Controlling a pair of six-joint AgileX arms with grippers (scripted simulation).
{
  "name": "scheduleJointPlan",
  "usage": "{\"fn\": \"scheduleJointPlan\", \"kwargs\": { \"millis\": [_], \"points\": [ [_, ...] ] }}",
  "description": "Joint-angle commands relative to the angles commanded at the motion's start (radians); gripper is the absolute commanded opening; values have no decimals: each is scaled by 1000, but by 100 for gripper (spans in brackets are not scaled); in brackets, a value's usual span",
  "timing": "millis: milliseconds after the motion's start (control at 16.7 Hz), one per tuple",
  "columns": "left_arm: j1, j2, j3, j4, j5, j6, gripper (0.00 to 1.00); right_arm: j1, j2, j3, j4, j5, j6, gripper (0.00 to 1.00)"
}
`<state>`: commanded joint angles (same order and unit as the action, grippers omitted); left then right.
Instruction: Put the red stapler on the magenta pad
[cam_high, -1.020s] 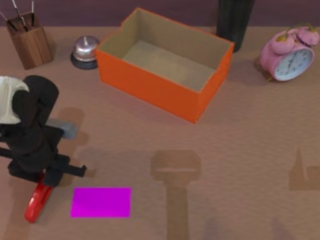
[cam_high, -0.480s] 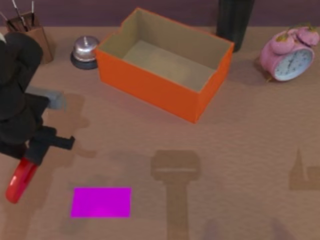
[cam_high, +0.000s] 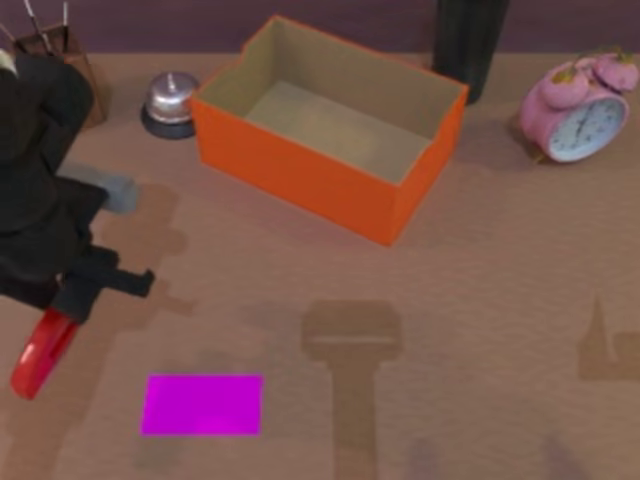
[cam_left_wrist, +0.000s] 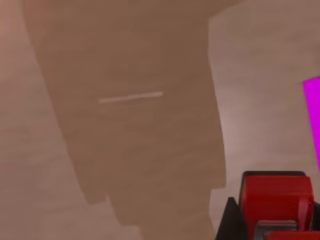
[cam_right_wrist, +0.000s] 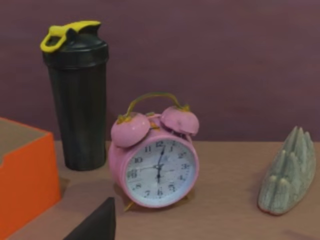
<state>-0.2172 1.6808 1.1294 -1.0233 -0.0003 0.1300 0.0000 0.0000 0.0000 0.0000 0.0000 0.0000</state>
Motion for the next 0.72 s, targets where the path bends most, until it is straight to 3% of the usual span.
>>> {"fn": "scheduleJointPlan", "kwargs": {
  "millis": [180,720],
  "points": [
    [-87,22,40,-22,-2,126,0,0,0,0,0,0,0,100],
    [-441,73,169,-92,-10,677,0,0,0,0,0,0,0,100]
  ]
}}
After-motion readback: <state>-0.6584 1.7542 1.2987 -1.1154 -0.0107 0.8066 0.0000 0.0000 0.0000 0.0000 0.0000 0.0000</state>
